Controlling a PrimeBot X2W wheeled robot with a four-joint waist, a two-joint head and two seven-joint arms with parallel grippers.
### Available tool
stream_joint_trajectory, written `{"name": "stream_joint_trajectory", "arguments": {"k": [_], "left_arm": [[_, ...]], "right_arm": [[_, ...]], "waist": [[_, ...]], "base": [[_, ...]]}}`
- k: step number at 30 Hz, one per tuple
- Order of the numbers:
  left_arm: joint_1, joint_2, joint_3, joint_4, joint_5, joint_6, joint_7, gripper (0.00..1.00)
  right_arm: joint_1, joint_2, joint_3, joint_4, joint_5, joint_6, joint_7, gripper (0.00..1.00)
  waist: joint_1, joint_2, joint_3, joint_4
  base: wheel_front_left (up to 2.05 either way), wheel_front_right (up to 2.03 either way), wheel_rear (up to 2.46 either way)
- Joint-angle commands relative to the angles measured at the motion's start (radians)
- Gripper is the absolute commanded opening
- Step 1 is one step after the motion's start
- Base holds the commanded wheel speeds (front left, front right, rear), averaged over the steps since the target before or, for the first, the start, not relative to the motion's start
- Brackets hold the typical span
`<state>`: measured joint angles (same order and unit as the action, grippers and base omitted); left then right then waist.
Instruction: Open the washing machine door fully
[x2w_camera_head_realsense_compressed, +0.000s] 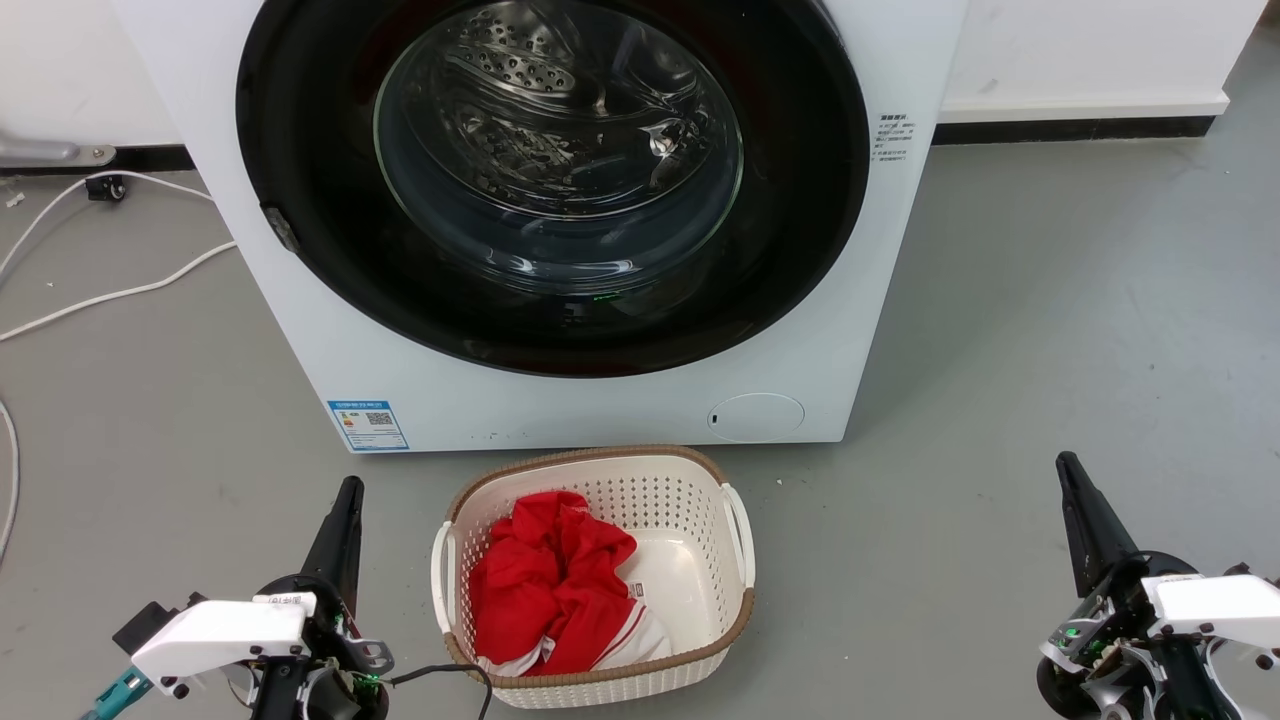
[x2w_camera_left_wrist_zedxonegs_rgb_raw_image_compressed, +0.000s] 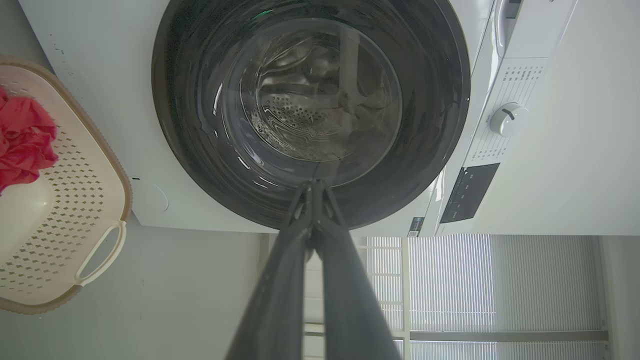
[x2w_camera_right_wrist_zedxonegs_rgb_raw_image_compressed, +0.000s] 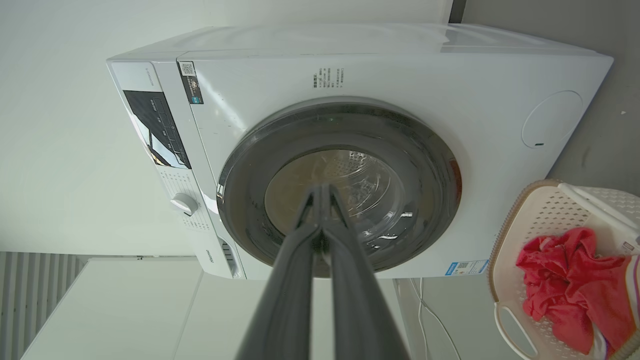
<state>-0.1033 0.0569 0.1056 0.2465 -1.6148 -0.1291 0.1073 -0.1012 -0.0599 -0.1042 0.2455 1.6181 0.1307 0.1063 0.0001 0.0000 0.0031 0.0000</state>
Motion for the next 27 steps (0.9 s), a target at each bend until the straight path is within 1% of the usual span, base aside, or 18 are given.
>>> {"name": "stream_joint_trajectory", "arguments": {"k": [1,26,27], "left_arm": [[-0.009,-0.001,0.003,0.001,0.001,-0.003,0.003,0.0],[-0.009,-0.003,0.006,0.001,0.004,-0.003,0.004,0.0],[0.0,-0.002,0.002,0.0,0.0,0.0,0.003,1.0]], "right_arm": [[-0.013,0.003,-0.002,0.001,-0.003,0.0,0.003,0.0],[-0.013,0.006,-0.005,0.002,-0.008,0.0,0.006,0.0],[-0.001,0.002,-0.003,0.0,0.0,0.0,0.001,1.0]], "waist": [[-0.0001,0.0,0.0,0.0],[-0.0001,0.0,0.0,0.0],[0.0,0.0,0.0,0.0]], "base": [[0.0,0.0,0.0],[0.0,0.0,0.0],[0.0,0.0,0.0]]}}
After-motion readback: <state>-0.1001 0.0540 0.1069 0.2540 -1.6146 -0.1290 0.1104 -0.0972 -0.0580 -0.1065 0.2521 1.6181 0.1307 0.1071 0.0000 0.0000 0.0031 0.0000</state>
